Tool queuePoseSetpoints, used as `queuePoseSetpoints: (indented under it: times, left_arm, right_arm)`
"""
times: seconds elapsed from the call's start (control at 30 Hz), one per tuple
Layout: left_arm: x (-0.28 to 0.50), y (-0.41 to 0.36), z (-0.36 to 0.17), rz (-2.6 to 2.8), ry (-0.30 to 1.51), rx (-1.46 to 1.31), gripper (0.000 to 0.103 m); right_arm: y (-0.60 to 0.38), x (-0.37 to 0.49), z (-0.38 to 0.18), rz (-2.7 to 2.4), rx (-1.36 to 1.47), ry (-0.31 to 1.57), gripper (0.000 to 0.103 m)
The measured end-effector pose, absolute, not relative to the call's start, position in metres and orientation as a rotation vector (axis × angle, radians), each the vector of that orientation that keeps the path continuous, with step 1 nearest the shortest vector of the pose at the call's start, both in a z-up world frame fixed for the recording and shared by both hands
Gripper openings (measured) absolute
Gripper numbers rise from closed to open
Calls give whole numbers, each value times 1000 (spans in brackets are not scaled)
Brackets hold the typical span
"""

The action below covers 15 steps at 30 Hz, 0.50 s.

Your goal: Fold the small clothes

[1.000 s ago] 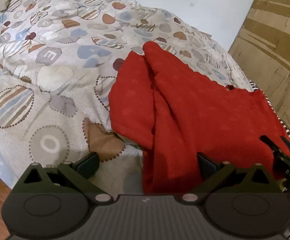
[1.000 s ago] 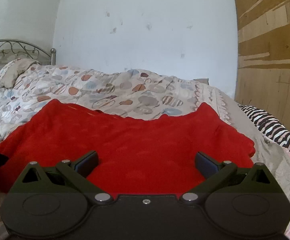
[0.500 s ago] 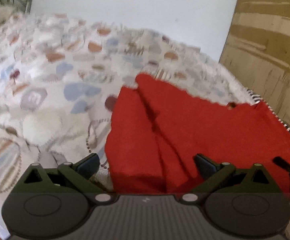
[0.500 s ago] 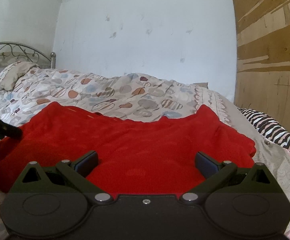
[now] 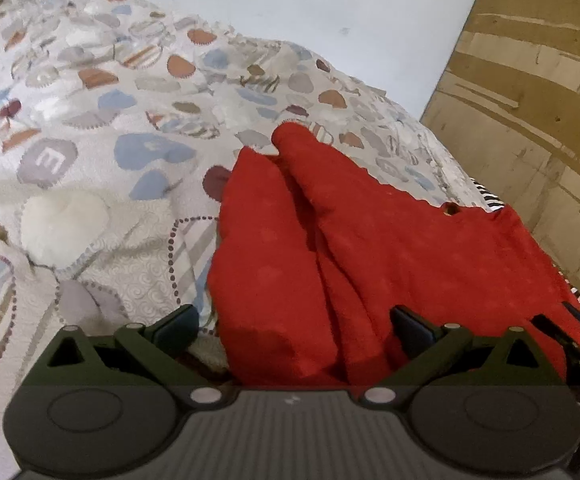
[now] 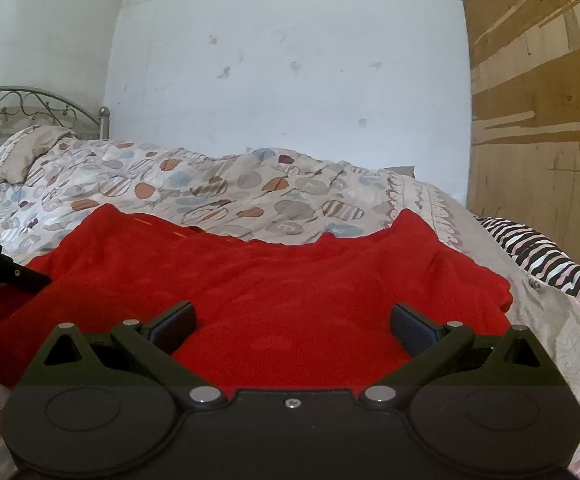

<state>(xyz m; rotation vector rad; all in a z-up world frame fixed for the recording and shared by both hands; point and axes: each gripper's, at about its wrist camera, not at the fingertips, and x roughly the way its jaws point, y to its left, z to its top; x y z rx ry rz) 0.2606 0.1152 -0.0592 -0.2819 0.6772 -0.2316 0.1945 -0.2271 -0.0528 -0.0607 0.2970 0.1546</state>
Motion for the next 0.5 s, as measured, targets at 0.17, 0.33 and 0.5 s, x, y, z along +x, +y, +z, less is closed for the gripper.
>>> queuePoseSetpoints:
  times: [0.17,0.33,0.5]
  left_arm:
    - [248,91,-47,-193,582,-81,99]
    - [260,77,-43,-209,579,54,103]
    - [281,115,-55,-272,702,-265,98]
  right_arm:
    - [-227,194,-53,155,-60,296,103]
    - [-227,195,-53,156,-61,297,103]
    - [-228,194,-53,156,-60,295,103]
